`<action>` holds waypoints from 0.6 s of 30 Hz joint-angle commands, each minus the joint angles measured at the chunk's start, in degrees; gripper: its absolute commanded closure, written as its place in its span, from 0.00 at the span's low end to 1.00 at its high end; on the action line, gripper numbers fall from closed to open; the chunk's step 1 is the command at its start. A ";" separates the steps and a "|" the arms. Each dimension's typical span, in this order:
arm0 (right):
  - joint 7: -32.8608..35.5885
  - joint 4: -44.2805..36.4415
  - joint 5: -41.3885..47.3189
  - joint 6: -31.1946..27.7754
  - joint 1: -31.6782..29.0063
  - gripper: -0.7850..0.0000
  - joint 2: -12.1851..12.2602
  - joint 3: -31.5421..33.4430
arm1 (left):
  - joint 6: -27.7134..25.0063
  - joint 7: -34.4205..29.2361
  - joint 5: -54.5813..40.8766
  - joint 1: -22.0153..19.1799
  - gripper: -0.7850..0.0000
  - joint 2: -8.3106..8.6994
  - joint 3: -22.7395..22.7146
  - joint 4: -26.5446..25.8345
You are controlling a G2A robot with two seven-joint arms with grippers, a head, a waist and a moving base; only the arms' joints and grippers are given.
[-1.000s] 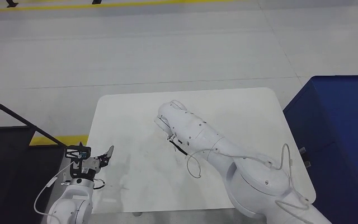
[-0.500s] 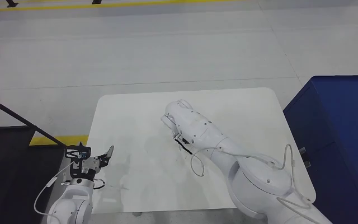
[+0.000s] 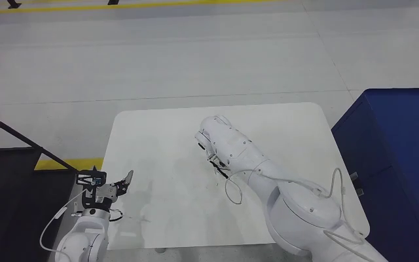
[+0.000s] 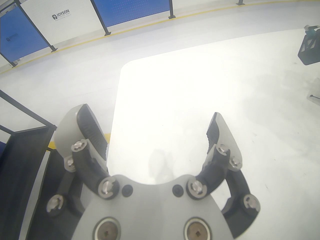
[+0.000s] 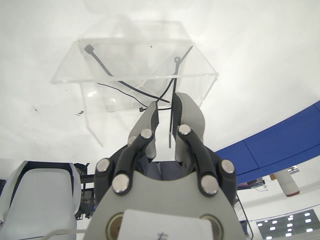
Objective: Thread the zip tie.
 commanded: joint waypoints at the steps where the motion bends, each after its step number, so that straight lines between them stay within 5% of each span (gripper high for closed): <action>1: -0.17 0.59 0.11 -0.21 0.17 1.00 -0.14 0.27 | 0.00 0.00 0.00 0.00 0.00 0.00 0.00 0.00; 8: -0.38 0.62 0.46 -2.31 1.37 1.00 -0.45 1.25 | 0.00 0.00 0.00 0.00 0.00 0.00 0.00 0.00; 14: 0.66 -0.22 7.21 -17.61 4.40 1.00 1.21 5.31 | 0.00 0.00 0.00 0.00 0.00 0.00 0.00 0.00; 18: -2.62 0.04 10.06 -21.98 5.65 1.00 3.37 6.33 | 0.00 0.00 0.00 0.00 0.00 0.00 0.00 0.00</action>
